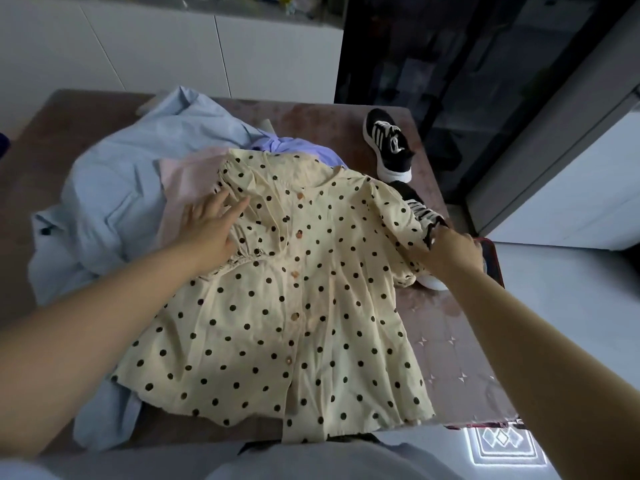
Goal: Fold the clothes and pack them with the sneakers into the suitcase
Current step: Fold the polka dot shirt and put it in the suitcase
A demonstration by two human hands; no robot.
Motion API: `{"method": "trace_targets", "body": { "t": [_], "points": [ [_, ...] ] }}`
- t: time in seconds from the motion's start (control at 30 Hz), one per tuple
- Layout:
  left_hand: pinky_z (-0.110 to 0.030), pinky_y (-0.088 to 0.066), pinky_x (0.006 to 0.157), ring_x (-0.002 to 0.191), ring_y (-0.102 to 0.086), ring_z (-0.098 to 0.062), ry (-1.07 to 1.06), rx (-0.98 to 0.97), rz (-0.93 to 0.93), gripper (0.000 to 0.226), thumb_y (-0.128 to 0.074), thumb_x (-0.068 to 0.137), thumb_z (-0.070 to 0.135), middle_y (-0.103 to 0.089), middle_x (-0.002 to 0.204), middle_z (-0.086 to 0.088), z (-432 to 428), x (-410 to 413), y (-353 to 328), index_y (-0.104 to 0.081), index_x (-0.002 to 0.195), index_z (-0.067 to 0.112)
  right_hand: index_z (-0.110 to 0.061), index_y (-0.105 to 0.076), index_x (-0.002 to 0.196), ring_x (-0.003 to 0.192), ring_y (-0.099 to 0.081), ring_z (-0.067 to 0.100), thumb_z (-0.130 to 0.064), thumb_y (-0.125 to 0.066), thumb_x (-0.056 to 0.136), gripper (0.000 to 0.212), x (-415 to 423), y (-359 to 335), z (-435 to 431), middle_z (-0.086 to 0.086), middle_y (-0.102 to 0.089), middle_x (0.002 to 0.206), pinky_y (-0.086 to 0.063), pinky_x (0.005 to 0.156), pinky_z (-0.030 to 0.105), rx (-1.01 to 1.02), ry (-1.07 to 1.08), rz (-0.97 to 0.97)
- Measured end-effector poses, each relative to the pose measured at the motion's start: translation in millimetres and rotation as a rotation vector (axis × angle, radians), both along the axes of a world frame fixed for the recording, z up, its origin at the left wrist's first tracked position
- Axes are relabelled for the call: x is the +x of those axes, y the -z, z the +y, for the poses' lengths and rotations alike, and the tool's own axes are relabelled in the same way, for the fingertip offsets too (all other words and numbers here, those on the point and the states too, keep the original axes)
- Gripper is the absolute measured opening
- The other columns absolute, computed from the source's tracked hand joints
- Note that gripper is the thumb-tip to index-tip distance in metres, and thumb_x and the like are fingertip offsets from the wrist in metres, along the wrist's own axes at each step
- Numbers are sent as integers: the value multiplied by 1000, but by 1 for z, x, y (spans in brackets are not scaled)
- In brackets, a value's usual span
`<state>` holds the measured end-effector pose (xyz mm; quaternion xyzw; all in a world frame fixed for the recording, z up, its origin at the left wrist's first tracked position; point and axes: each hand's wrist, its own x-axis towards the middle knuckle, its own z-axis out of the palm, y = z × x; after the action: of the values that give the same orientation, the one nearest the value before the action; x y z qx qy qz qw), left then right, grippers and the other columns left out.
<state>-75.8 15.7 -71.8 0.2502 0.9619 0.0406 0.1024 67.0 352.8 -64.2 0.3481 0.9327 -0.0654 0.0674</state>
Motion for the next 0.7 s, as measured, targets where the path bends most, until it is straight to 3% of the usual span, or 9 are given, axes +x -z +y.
{"method": "trace_targets", "body": {
  "t": [0.1, 0.23, 0.3, 0.37, 0.43, 0.5, 0.53, 0.63, 0.7],
  "points": [
    [-46, 4, 116, 144, 6, -24, 45, 16, -20, 77, -45, 90, 19, 9, 157, 3, 5, 4, -1, 3, 148, 36, -3, -55, 79, 71, -52, 29, -28, -48, 87, 27, -4, -2, 8, 4, -49, 64, -37, 62, 30, -143, 46, 112],
    [-46, 7, 116, 144, 4, -20, 60, -73, -47, 62, -40, 94, 30, 2, 158, 6, 3, 9, 4, -9, 148, 35, -7, -48, 72, 60, -41, 21, -25, -43, 89, 25, -8, -15, -3, 4, -41, 58, -30, 52, 29, -489, 200, 564],
    [-46, 8, 116, 145, 5, -20, 55, -104, -83, 56, -37, 96, 35, 0, 158, 6, 1, 12, 6, -14, 147, 37, -6, -47, 70, 50, -39, 12, -23, -43, 91, 28, -11, -25, -21, 2, -40, 58, -31, 48, 24, -577, 161, 711],
    [-46, 9, 115, 145, 4, -20, 51, -102, -101, 53, -35, 96, 38, -4, 158, 6, -1, 13, 7, -17, 146, 38, 0, -54, 85, 47, -45, 3, -19, -43, 96, 24, -16, -34, -45, 4, -49, 68, -38, 50, 18, -786, -13, 718],
    [-45, 8, 114, 144, -3, -18, 55, -57, -96, 50, -38, 96, 36, -15, 156, 7, -2, 12, 5, -25, 144, 38, -15, -54, 113, 78, -57, -12, -23, -47, 97, 20, -21, -34, -64, 1, -58, 101, -44, 68, 11, -1016, -231, 469],
    [-43, 7, 114, 142, -14, -17, 64, 26, -80, 43, -43, 95, 31, -29, 150, 7, -2, 11, 0, -40, 138, 34, -35, -42, 132, 126, -39, 0, -27, -53, 94, 41, -29, -20, -66, -5, -35, 145, -34, 98, 21, -854, -464, 227],
    [-42, 6, 114, 139, -22, -17, 68, 86, -58, 40, -45, 94, 27, -37, 146, 6, -3, 9, -3, -46, 134, 30, -36, -35, 138, 135, -27, 7, -25, -54, 93, 50, -33, -12, -63, -5, -21, 152, -26, 104, 25, -711, -517, 215],
    [-43, -2, 114, 127, -42, -23, 73, 230, 72, 34, -51, 91, 18, -52, 133, 0, -7, 1, -9, -56, 124, 22, -32, -19, 147, 144, -7, 24, -32, -50, 93, 62, -36, 8, -56, 1, -7, 157, -9, 115, 41, -402, -449, 198],
    [-44, -14, 113, 117, -49, -28, 47, 278, 148, 35, -52, 89, 13, -56, 127, -7, -5, -6, -13, -55, 124, 18, -34, -19, 146, 144, -8, 22, -38, -48, 92, 62, -33, 26, -55, -2, -13, 157, -4, 116, 47, -335, -548, -50]
  ]
}}
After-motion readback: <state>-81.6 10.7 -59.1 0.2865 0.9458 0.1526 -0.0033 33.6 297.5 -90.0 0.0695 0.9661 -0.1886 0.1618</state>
